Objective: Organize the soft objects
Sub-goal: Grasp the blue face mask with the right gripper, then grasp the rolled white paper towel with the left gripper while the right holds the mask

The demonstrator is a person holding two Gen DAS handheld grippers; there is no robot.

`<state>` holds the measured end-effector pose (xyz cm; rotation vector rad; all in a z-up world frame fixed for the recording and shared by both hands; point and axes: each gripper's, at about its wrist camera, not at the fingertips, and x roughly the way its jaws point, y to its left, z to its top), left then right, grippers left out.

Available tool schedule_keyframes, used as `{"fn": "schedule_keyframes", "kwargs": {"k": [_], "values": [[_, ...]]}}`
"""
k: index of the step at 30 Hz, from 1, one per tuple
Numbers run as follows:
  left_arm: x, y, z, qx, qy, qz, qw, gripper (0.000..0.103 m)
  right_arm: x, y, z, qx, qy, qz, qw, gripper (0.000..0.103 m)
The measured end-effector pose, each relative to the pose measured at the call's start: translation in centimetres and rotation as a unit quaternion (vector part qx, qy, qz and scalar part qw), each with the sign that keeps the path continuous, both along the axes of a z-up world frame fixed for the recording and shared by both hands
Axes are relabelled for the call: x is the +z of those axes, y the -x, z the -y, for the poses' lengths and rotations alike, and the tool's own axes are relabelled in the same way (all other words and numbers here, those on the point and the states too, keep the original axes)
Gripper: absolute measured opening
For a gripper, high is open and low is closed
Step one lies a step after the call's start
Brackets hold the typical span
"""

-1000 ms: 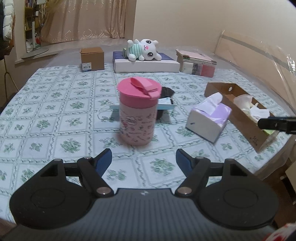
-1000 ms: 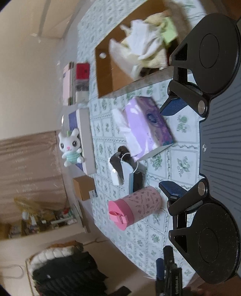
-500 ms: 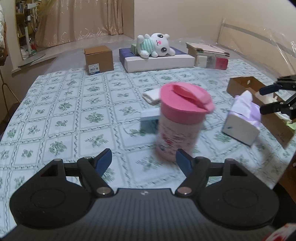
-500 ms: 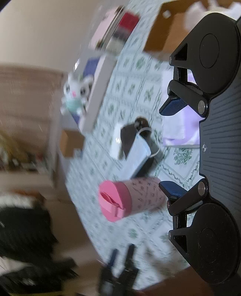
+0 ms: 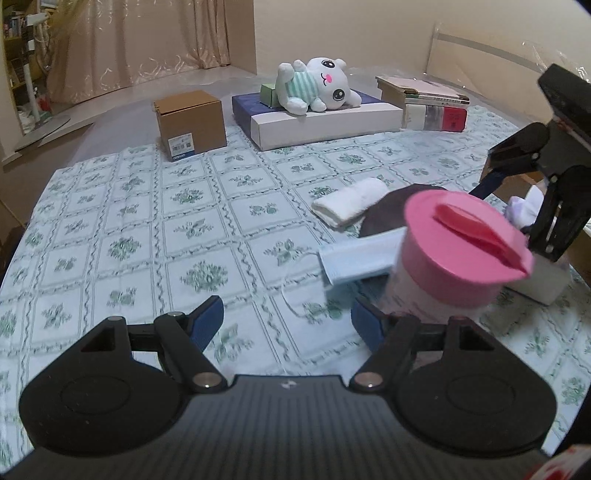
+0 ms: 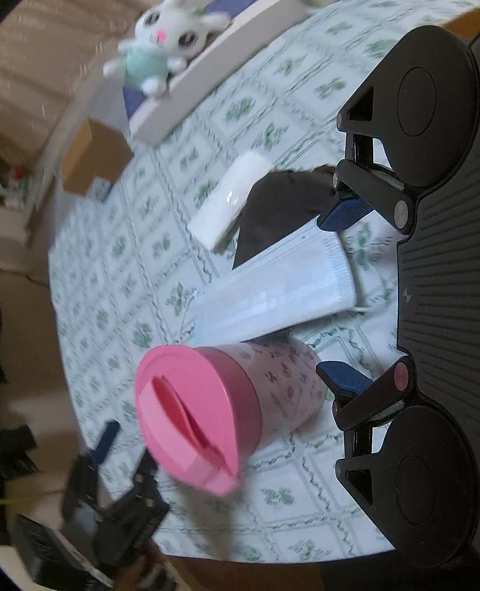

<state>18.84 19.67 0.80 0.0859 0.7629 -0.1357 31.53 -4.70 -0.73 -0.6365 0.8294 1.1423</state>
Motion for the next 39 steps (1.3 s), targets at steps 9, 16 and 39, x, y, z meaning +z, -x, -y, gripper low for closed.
{"fn": "schedule_keyframes", "kwargs": {"k": [9, 16, 39], "values": [[-1.2, -3.5, -0.9, -0.022, -0.003, -0.005, 0.9997, 0.073, -2.8, -5.0, -2.9, 0.027, 0.016, -0.032, 0.999, 0.076], [-1.7, -4.7, -2.1, -0.013, 0.008, -0.002, 0.9999, 0.073, -3.3, -6.7, -3.8, 0.027, 0.016, -0.065, 0.997, 0.042], [-0.1, -11.2, -0.5, -0.085, 0.002, -0.024, 0.9961, 0.073, 5.3, -6.9, 2.4, -0.176, -0.1, 0.002, 0.979, 0.005]]}}
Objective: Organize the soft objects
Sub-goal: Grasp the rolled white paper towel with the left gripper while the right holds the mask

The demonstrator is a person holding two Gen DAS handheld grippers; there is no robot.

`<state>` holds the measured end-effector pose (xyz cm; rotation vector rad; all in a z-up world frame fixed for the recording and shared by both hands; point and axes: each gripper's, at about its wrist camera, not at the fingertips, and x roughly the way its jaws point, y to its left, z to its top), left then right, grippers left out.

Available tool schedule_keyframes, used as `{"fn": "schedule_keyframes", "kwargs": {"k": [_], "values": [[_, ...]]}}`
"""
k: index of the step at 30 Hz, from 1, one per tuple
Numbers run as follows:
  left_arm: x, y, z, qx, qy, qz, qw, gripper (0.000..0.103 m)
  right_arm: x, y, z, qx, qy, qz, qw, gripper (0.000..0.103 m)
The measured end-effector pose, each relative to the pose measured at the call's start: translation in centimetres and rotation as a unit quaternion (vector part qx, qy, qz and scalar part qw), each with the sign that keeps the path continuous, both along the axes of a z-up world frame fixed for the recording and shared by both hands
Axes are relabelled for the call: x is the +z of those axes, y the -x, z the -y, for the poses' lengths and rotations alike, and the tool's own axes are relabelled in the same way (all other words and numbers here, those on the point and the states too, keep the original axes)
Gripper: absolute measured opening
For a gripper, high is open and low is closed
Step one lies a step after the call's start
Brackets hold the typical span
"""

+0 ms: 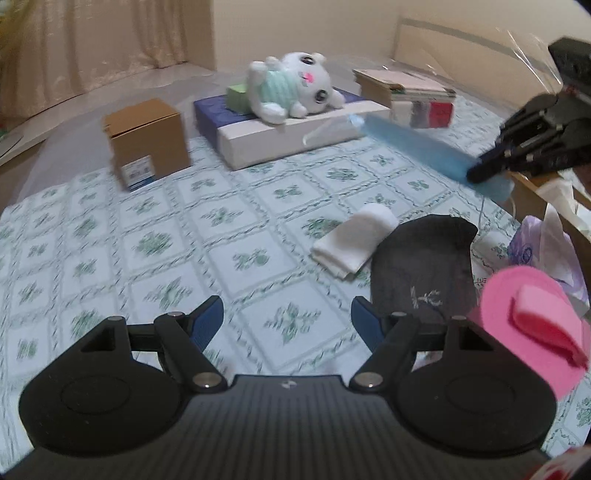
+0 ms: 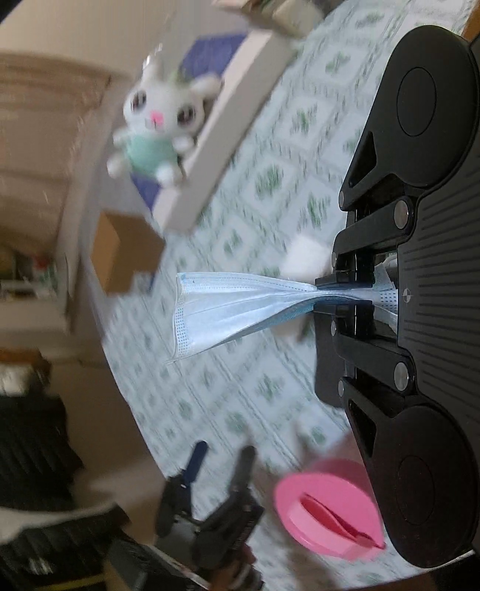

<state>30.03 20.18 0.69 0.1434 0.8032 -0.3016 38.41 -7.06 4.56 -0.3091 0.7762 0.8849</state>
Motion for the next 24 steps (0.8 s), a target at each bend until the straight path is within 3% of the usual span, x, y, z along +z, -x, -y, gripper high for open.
{"fn": "schedule_keyframes", "kwargs": {"k": [11, 20, 24], "values": [[-3.1, -7.5, 5.4, -0.116, -0.053, -0.023, 0.9915, 0.073, -2.0, -2.2, 2.8, -0.082, -0.002, -0.029, 0.996, 0.005], [-5.6, -11.1, 7.5, -0.175, -0.066, -0.043, 0.9815, 0.071, -4.1, -3.1, 4.1, -0.097, -0.009, -0.046, 0.994, 0.005], [-6.1, -11.9, 8.3, -0.185, -0.071, -0.047, 0.9791, 0.064, -4.6, -3.4, 4.3, -0.102, -0.013, -0.049, 0.994, 0.005]]}}
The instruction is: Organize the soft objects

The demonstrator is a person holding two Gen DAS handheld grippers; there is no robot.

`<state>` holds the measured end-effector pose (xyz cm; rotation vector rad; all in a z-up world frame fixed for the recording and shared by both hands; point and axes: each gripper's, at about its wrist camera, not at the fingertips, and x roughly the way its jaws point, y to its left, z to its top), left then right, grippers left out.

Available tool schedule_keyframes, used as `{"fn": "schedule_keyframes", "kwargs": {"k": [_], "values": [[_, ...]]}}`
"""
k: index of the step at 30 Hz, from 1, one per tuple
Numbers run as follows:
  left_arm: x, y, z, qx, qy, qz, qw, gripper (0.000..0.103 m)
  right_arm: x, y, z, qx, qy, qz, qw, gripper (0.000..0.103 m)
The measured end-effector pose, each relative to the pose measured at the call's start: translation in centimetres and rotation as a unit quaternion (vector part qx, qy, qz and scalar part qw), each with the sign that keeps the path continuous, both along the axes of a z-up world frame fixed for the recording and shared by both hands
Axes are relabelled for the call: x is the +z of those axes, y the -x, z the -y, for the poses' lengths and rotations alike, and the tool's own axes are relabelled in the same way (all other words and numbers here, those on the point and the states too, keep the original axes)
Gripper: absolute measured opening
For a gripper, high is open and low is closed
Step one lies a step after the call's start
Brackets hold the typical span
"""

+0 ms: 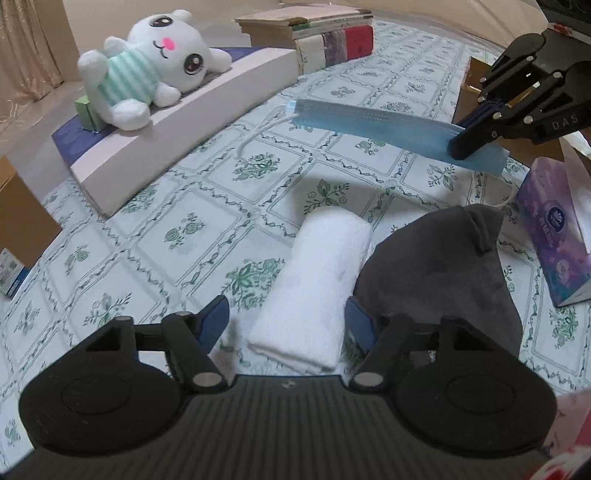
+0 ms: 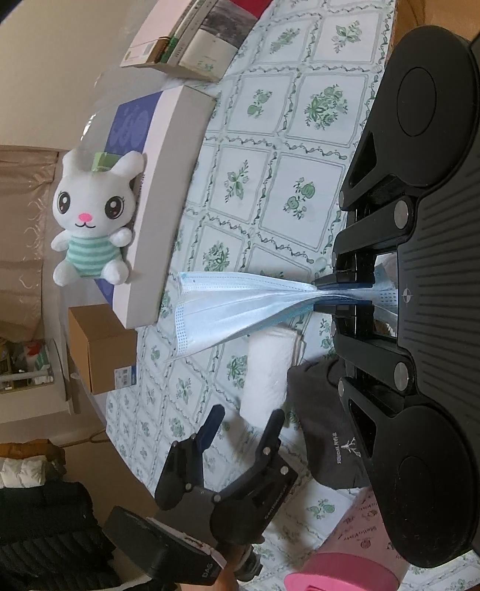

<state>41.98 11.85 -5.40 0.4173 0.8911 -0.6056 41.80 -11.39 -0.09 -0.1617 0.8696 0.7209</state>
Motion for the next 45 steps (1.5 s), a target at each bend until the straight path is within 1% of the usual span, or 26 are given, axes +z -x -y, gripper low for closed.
{"fn": "schedule_keyframes", "kwargs": {"k": [4, 7, 9, 10, 12, 14, 16, 18, 20, 21, 23, 25, 29, 31, 33, 38, 43, 45], "values": [[-0.8, -0.3, 1.1, -0.016, -0.019, -0.01, 0.9996, 0.061, -0.4, -0.1, 0.1, -0.004, -0.003, -0.002, 1.0, 0.005], [-1.3, -0.4, 1.5, -0.018, -0.032, -0.016, 0.9992, 0.055, -0.5, 0.0, 0.1, -0.005, -0.003, -0.002, 1.0, 0.005], [-1.2, -0.4, 1.4, -0.01, -0.029, -0.021, 0.9993, 0.048, -0.4, 0.1, 0.2, -0.007, -0.005, 0.0, 1.0, 0.005], [-1.1, -0.4, 1.3, -0.004, -0.026, -0.024, 0.9994, 0.046, -0.3, 0.1, 0.3, -0.01, -0.006, 0.0, 1.0, 0.005], [-0.6, -0.3, 1.0, 0.013, -0.026, -0.023, 0.9993, 0.038, 0.1, 0.3, 0.5, -0.016, -0.008, 0.003, 1.0, 0.005], [0.1, 0.0, 0.4, 0.036, -0.025, -0.02, 0.9989, 0.033, 0.5, 0.5, 0.8, -0.025, -0.01, 0.006, 1.0, 0.005], [1.2, 0.5, -0.4, 0.071, -0.022, -0.012, 0.9972, 0.031, 1.1, 1.0, 1.0, -0.033, -0.014, 0.008, 0.999, 0.005], [2.4, 1.1, -1.6, 0.114, -0.011, -0.008, 0.9934, 0.029, 1.8, 1.7, 1.2, -0.042, -0.018, 0.011, 0.999, 0.005], [3.9, 2.2, -2.8, 0.16, 0.003, -0.003, 0.9871, 0.029, 2.7, 2.6, 1.5, -0.052, -0.025, 0.014, 0.998, 0.005], [4.7, 3.0, -3.5, 0.187, 0.009, 0.001, 0.9823, 0.029, 3.1, 3.0, 1.6, -0.057, -0.031, 0.013, 0.998, 0.005], [6.1, 4.6, -4.5, 0.223, 0.019, 0.008, 0.9747, 0.029, 4.1, 4.3, 2.0, -0.068, -0.045, 0.013, 0.997, 0.005], [7.6, 6.9, -5.3, 0.261, 0.026, 0.021, 0.9648, 0.029, 5.0, 5.7, 2.2, -0.077, -0.055, 0.016, 0.995, 0.005], [10.0, 11.7, -6.5, 0.319, 0.056, 0.037, 0.9453, 0.029, 6.8, 9.1, 2.9, -0.094, -0.074, 0.023, 0.993, 0.005], [11.0, 14.2, -6.5, 0.342, 0.065, 0.045, 0.9365, 0.029, 7.3, 11.0, 3.5, -0.105, -0.081, 0.025, 0.991, 0.005], [11.7, 16.9, -6.8, 0.367, 0.078, 0.05, 0.9258, 0.029, 7.7, 12.8, 4.1, -0.116, -0.089, 0.027, 0.989, 0.005], [11.9, 23.3, -6.8, 0.424, 0.095, 0.062, 0.8986, 0.029, 7.5, 17.4, 5.7, -0.155, -0.107, 0.018, 0.982, 0.005], [10.8, 29.1, -5.9, 0.462, 0.118, 0.058, 0.8772, 0.029, 6.8, 21.9, 7.5, -0.188, -0.142, -0.007, 0.972, 0.005], [10.3, 31.1, -5.3, 0.472, 0.13, 0.056, 0.8702, 0.029, 6.4, 23.5, 8.2, -0.197, -0.156, -0.016, 0.968, 0.005]]}}
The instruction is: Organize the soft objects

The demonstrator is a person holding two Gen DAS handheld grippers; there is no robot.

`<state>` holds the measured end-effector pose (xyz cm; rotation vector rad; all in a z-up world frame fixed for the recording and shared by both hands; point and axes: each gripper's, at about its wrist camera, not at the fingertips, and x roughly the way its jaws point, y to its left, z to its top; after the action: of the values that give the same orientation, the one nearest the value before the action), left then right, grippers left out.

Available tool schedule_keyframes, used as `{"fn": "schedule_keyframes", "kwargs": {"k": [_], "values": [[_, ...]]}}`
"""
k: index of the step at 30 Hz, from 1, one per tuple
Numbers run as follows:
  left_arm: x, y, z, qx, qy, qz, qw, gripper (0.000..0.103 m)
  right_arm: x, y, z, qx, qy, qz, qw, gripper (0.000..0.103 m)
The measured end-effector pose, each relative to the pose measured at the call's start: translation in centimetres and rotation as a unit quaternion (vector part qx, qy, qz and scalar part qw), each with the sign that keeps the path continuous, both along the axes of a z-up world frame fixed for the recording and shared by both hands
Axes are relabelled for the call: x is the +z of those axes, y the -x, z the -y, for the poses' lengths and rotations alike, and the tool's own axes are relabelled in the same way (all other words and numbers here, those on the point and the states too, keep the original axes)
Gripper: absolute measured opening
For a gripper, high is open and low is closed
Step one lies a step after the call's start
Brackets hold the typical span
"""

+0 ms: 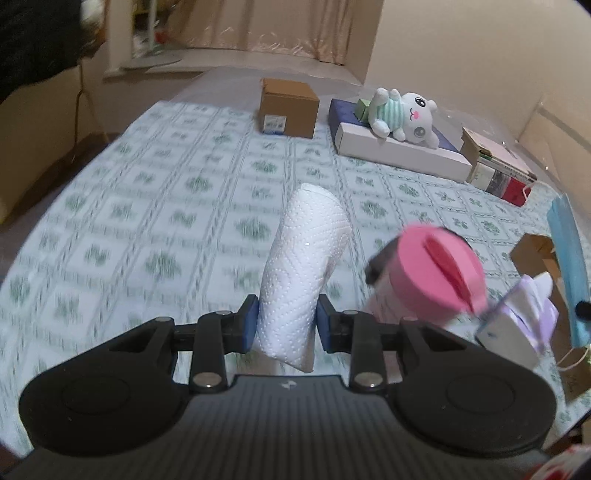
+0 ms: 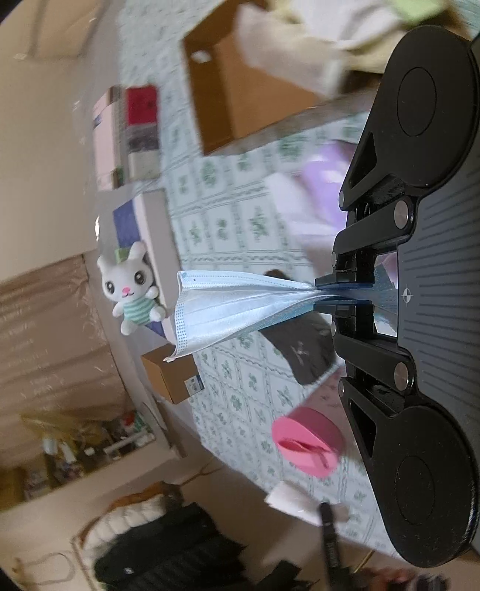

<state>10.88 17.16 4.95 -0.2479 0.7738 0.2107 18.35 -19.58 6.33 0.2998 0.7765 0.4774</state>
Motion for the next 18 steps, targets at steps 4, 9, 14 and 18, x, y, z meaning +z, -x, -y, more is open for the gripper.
{"fn": "schedule_keyframes", "kwargs": {"k": [4, 9, 14, 18], "values": [[-0.8, 3.3, 1.4, 0.016, 0.023, 0.0, 0.9996, 0.029, -0.9, 3.2, 1.1, -0.009, -0.023, -0.013, 1.0, 0.005], [-1.5, 5.4, 3.6, 0.016, 0.043, 0.001, 0.9989, 0.029, -2.0, 6.7, 1.5, -0.003, -0.037, -0.027, 0.999, 0.005], [-2.0, 6.5, 6.5, 0.007, 0.05, 0.0, 0.9987, 0.029, -2.9, 9.1, 2.2, 0.0, -0.034, -0.031, 0.999, 0.005], [-2.4, 6.4, 9.1, -0.009, 0.054, -0.002, 0.9985, 0.029, -3.1, 10.5, 2.7, -0.007, -0.022, -0.024, 0.999, 0.005]]}}
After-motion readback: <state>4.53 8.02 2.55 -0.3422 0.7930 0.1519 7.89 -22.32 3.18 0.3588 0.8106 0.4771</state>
